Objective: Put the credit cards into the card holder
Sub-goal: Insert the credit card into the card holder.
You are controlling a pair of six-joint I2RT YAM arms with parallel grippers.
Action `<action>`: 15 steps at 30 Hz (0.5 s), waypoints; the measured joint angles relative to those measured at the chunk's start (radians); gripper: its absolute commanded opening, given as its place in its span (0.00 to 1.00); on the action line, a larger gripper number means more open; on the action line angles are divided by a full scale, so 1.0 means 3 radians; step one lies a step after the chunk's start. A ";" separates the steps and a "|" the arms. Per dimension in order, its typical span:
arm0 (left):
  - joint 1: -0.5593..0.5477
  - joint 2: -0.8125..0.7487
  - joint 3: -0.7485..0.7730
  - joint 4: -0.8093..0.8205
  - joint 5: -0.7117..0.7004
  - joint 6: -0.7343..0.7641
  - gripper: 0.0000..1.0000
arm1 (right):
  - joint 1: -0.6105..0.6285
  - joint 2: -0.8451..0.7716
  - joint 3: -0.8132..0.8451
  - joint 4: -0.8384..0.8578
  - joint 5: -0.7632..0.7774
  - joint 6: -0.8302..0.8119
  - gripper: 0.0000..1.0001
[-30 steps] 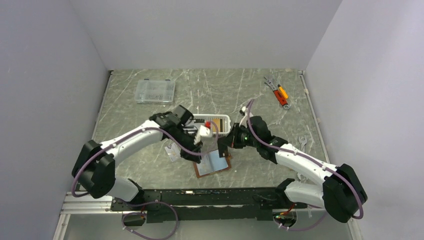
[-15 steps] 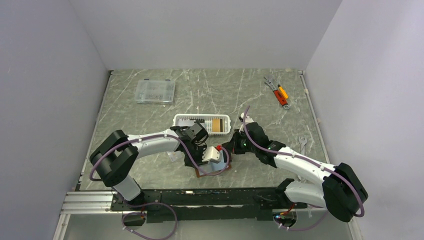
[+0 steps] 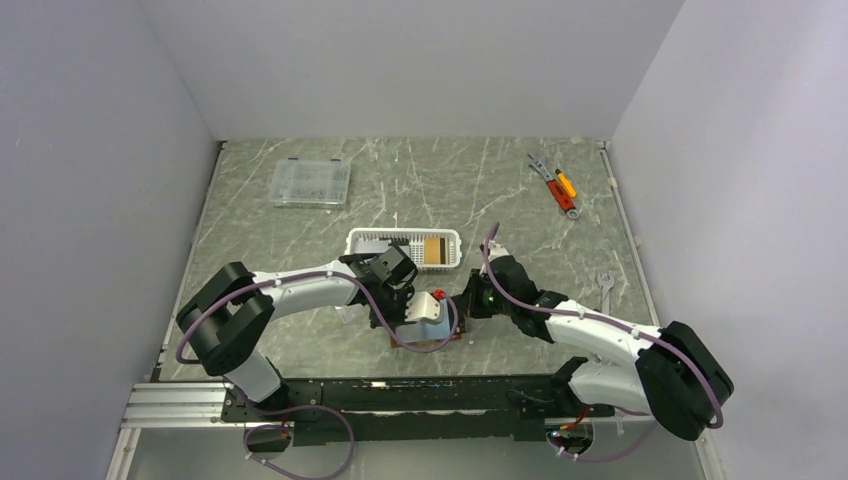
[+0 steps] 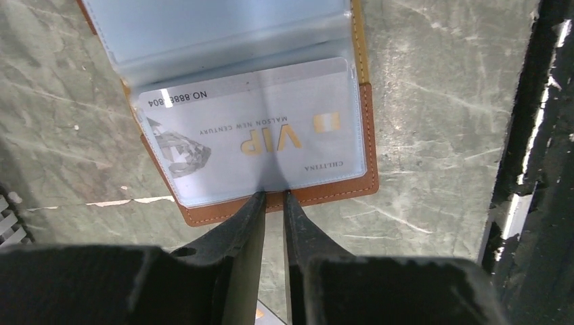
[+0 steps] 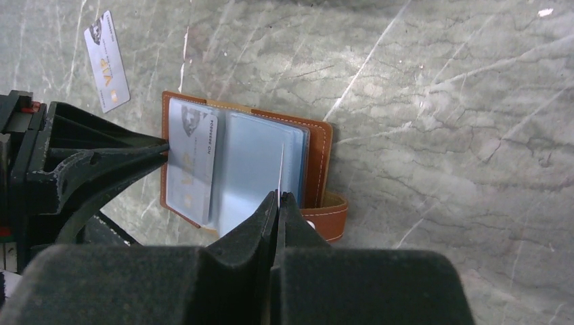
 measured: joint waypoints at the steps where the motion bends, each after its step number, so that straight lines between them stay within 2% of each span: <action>1: -0.0003 -0.0011 -0.0015 0.0022 -0.0027 0.0005 0.19 | 0.0004 0.0000 -0.0025 0.0029 0.0000 0.0023 0.00; 15: -0.0003 -0.0112 -0.0131 0.0231 -0.0350 0.0070 0.02 | 0.0100 0.0132 -0.0191 0.0426 0.0135 0.0351 0.00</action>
